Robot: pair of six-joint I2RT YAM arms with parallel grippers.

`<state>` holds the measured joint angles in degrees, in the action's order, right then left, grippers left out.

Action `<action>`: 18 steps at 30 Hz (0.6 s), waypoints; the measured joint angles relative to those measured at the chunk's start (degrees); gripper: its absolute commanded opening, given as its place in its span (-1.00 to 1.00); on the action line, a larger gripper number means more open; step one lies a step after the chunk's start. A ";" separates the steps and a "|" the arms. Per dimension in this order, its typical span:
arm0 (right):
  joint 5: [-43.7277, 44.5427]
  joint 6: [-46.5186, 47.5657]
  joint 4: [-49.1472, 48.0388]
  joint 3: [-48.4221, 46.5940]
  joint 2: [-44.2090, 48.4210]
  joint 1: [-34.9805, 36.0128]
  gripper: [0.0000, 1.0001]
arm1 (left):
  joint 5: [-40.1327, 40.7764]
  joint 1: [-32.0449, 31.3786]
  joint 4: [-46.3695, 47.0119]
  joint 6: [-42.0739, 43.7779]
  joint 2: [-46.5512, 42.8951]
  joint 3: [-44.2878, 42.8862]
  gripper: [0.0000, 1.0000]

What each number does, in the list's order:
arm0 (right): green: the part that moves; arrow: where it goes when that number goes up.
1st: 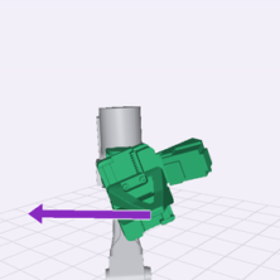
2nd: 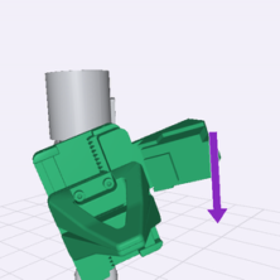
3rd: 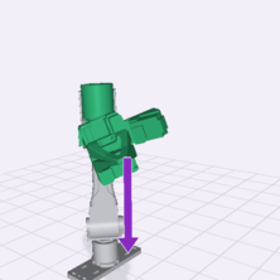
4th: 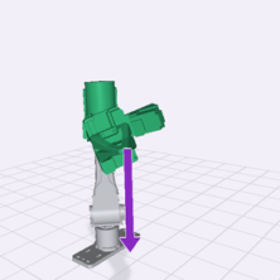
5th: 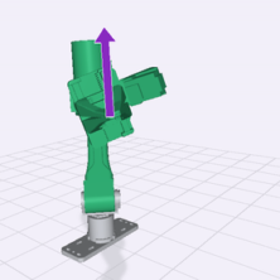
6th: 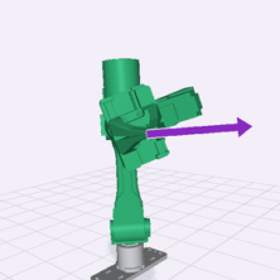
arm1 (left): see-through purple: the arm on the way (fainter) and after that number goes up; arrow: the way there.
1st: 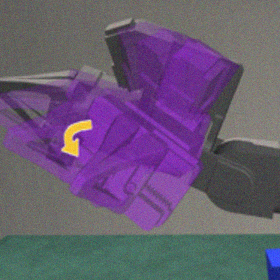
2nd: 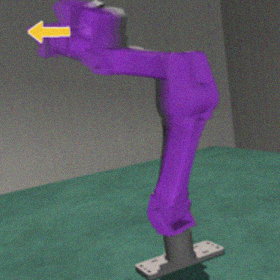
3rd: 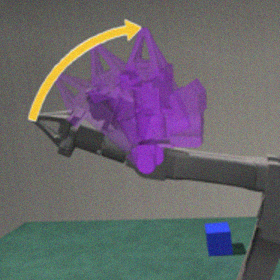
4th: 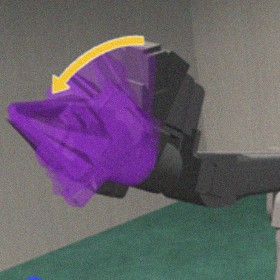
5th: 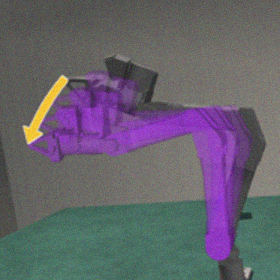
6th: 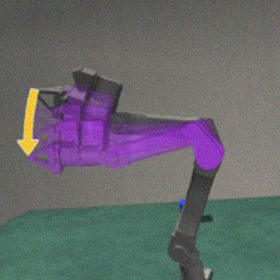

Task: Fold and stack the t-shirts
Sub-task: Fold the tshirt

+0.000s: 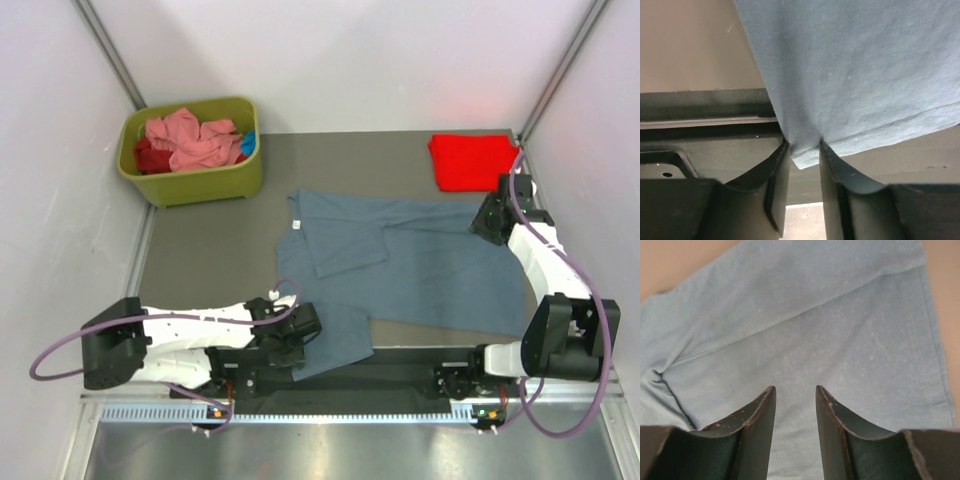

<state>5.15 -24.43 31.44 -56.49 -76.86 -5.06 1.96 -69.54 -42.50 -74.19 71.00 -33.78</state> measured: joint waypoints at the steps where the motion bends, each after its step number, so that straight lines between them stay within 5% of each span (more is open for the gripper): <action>1: 0.15 -0.02 -0.11 0.35 0.13 0.00 -0.23 | -0.28 0.00 0.26 -0.17 -0.50 0.46 -0.55; 4: 1.03 -0.46 0.46 1.73 0.74 -0.11 -0.21 | -0.85 -0.02 1.20 -0.85 -1.70 1.64 -1.00; 9: 2.86 -4.15 2.71 6.34 4.04 -3.48 -0.19 | -0.39 -0.22 0.79 0.42 -2.03 0.81 -1.00; 18: 7.13 -11.67 7.63 19.74 8.33 -23.37 -0.20 | 8.44 0.50 -5.66 7.08 -3.67 -16.06 -1.00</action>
<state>12.27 -36.10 39.07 -36.75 -68.53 -28.42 10.39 -69.04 -48.16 -67.11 67.33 -49.84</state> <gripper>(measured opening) 0.388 0.011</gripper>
